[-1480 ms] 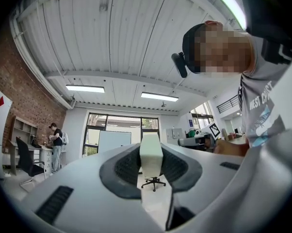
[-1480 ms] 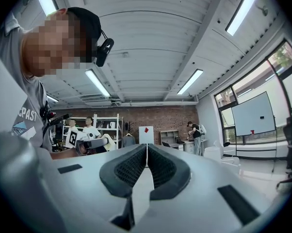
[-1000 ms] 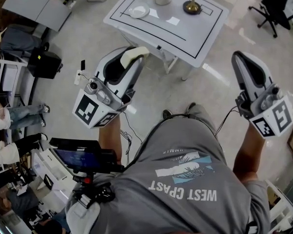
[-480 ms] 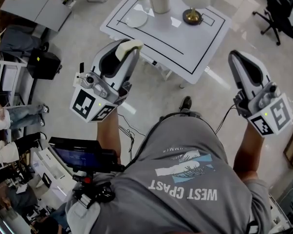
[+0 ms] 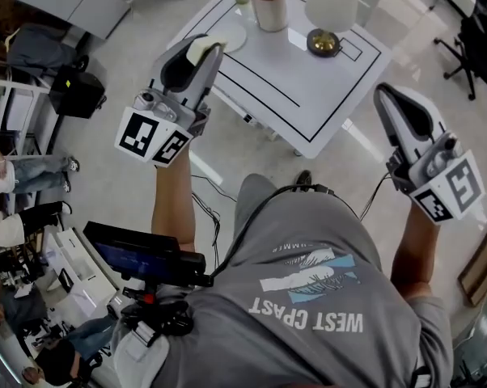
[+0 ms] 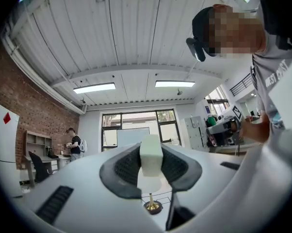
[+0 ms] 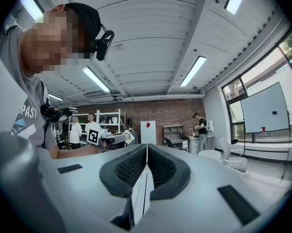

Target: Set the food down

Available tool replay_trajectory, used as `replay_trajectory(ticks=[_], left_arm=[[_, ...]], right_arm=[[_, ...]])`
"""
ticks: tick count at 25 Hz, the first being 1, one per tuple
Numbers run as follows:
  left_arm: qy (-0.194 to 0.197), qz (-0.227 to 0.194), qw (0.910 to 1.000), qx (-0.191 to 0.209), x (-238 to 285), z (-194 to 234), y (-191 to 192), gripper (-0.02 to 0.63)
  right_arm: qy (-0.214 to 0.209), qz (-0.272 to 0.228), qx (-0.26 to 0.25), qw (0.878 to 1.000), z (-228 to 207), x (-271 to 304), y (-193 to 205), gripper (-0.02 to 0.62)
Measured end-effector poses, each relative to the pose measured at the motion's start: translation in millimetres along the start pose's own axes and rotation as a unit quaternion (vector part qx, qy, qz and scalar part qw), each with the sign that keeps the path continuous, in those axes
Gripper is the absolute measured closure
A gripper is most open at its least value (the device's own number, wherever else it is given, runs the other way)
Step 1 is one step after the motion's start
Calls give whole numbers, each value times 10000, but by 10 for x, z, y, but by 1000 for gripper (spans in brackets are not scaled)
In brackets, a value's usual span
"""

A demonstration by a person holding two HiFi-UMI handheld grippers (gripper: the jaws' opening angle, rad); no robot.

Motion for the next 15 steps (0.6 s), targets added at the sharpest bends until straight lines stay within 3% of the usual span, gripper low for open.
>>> replay_trajectory(ticks=[5,15], left_arm=[[-201,321,9993,77,206,274,186,502],[-254,1048,9940,178,632,794,851,502]], right_arm=[[-78,81,104,9999,-152,57,68,588],[205,168,297,9992,-381,186,204,588]])
Point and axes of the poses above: the fingertips, and each gripper's own axes: x forward along the fingers, z to its left, y out of its underside, the point moved 8 cm from there along -x, backward along the fingers, and after that the axes turned 1 degree about z, right-handed, at the moved point
